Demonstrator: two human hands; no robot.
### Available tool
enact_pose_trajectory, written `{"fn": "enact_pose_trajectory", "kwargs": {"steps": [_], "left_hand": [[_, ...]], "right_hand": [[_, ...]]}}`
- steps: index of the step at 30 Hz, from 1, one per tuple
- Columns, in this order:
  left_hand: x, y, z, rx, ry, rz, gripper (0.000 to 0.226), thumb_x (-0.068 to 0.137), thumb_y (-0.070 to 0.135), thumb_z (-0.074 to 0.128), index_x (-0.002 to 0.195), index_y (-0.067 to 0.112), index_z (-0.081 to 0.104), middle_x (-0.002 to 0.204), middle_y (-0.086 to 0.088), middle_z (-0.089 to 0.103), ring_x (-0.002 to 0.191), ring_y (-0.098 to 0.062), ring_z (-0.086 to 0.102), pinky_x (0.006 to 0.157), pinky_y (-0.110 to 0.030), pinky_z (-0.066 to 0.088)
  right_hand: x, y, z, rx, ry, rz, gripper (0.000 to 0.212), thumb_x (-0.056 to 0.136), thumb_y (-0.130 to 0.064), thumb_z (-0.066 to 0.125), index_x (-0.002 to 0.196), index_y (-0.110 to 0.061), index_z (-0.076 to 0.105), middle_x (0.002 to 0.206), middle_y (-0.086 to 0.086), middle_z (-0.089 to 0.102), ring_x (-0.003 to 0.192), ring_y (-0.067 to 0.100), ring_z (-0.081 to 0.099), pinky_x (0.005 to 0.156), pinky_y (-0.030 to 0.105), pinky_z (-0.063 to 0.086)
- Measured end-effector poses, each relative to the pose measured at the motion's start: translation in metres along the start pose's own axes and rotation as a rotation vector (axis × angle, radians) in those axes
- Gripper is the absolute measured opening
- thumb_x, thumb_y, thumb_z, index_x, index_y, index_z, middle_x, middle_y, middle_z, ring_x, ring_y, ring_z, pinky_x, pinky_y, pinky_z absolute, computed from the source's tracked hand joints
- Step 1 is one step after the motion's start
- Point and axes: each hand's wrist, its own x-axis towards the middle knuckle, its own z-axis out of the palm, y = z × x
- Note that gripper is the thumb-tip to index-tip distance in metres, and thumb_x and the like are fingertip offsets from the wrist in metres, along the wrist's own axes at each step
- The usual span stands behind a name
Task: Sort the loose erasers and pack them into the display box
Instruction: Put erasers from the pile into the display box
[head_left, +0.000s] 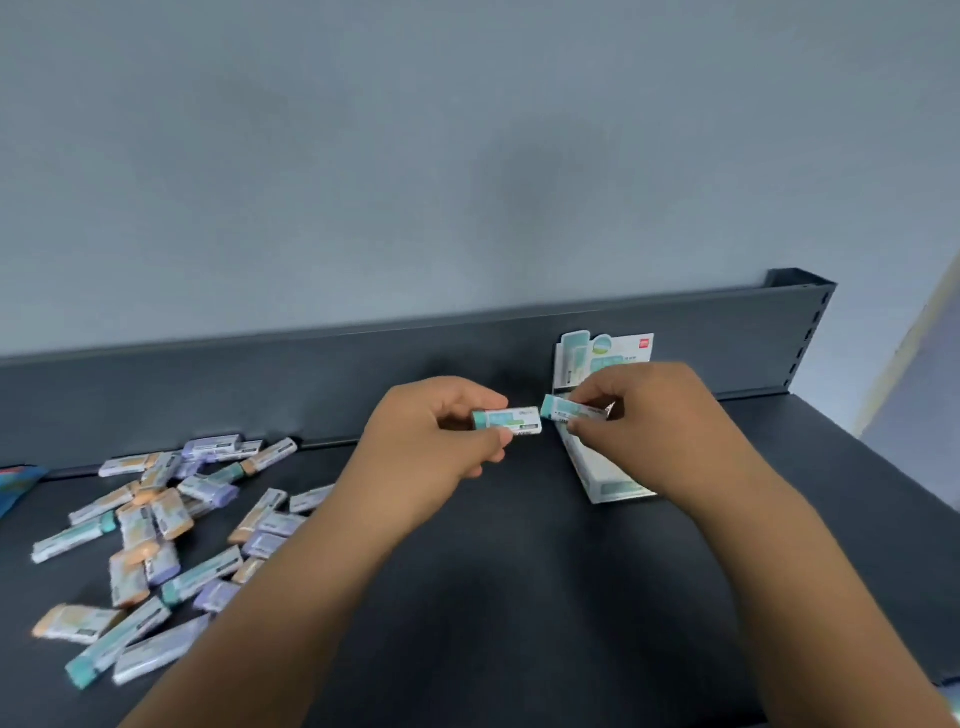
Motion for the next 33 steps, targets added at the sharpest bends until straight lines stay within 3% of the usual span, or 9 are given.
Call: {"fn": "enact_pose_trajectory", "kwargs": {"steps": [4,9,12,16,22,26,33], "left_hand": [[0.014,0.015,0.034,0.075,0.048,0.034,0.018,0.085,0.007,0.077,0.094,0.023,0.077,0.082,-0.004,0.077,0.088,-0.033,0.072,0.084,-0.05,0.059],[0.022,0.018,0.061,0.039,0.089,-0.036,0.015,0.085,0.006,0.076,0.092,0.019,0.079,0.085,-0.008,0.077,0.089,-0.032,0.071,0.08,-0.043,0.059],[0.028,0.014,0.074,0.03,0.097,-0.066,0.014,0.085,0.009,0.076,0.091,0.021,0.079,0.085,-0.008,0.076,0.077,-0.026,0.068,0.072,-0.04,0.055],[0.038,0.009,0.084,-0.008,0.16,-0.118,0.013,0.086,0.008,0.075,0.089,0.021,0.079,0.085,-0.01,0.076,0.076,-0.019,0.066,0.07,-0.034,0.053],[0.054,0.004,0.09,-0.029,0.214,-0.15,0.011,0.085,0.01,0.077,0.09,0.02,0.077,0.086,-0.013,0.076,0.078,-0.022,0.069,0.069,-0.034,0.052],[0.061,-0.002,0.09,-0.042,0.225,-0.189,0.011,0.086,0.007,0.076,0.094,0.015,0.076,0.086,-0.011,0.077,0.086,-0.026,0.075,0.072,-0.034,0.058],[0.072,-0.004,0.088,-0.039,0.212,-0.188,0.009,0.087,0.01,0.075,0.095,0.015,0.076,0.089,-0.012,0.077,0.089,-0.029,0.074,0.075,-0.036,0.057]], "right_hand": [[0.015,0.044,-0.026,-0.02,-0.029,-0.055,0.011,0.084,-0.029,0.071,0.093,-0.032,0.077,0.089,-0.015,0.069,0.08,0.006,0.062,0.075,0.034,0.056],[0.038,0.075,-0.043,-0.126,-0.123,-0.113,0.018,0.086,-0.032,0.072,0.102,-0.029,0.077,0.098,-0.009,0.062,0.092,0.013,0.061,0.084,0.036,0.054],[0.052,0.082,-0.037,-0.22,-0.22,-0.152,0.02,0.084,-0.036,0.068,0.101,-0.031,0.076,0.097,-0.01,0.06,0.093,0.013,0.06,0.082,0.034,0.054],[0.06,0.084,-0.022,-0.281,-0.317,-0.243,0.024,0.083,-0.033,0.067,0.105,-0.029,0.075,0.096,-0.012,0.055,0.093,0.013,0.057,0.082,0.032,0.052],[0.061,0.079,0.005,-0.37,-0.395,-0.378,0.017,0.079,-0.031,0.062,0.09,-0.024,0.073,0.092,-0.003,0.058,0.087,0.023,0.06,0.076,0.04,0.057],[0.059,0.078,0.018,-0.42,-0.308,-0.457,0.02,0.085,-0.034,0.058,0.098,-0.03,0.073,0.094,-0.005,0.06,0.09,0.023,0.061,0.065,0.029,0.046],[0.053,0.073,0.024,-0.467,-0.159,-0.486,0.014,0.09,-0.034,0.056,0.097,-0.024,0.064,0.095,-0.001,0.063,0.088,0.028,0.063,0.062,0.03,0.036]]}}
